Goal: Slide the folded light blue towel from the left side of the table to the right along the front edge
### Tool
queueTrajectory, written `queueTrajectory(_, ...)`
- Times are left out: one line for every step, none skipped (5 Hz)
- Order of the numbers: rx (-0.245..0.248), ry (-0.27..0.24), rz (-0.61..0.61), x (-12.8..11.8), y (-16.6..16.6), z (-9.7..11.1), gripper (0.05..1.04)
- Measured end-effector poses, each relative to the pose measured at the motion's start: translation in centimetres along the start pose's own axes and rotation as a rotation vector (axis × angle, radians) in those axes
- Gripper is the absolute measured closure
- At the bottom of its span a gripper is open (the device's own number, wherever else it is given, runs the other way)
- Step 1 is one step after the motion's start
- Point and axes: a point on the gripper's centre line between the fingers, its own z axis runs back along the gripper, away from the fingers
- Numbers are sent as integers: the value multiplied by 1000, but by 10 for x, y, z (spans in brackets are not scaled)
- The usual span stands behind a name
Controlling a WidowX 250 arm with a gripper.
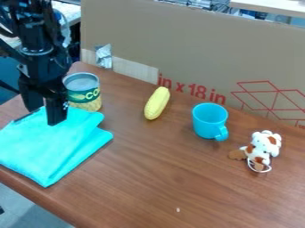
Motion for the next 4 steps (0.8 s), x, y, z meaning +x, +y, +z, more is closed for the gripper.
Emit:
queueTrajectory(10,33,-37,-3,10,-30,82)
queueTrajectory(14,52,-34,-2,13,-49,82)
queueTrajectory(4,60,4,-1,15,-63,83)
queueTrajectory(11,48,19,5,-1,-68,81)
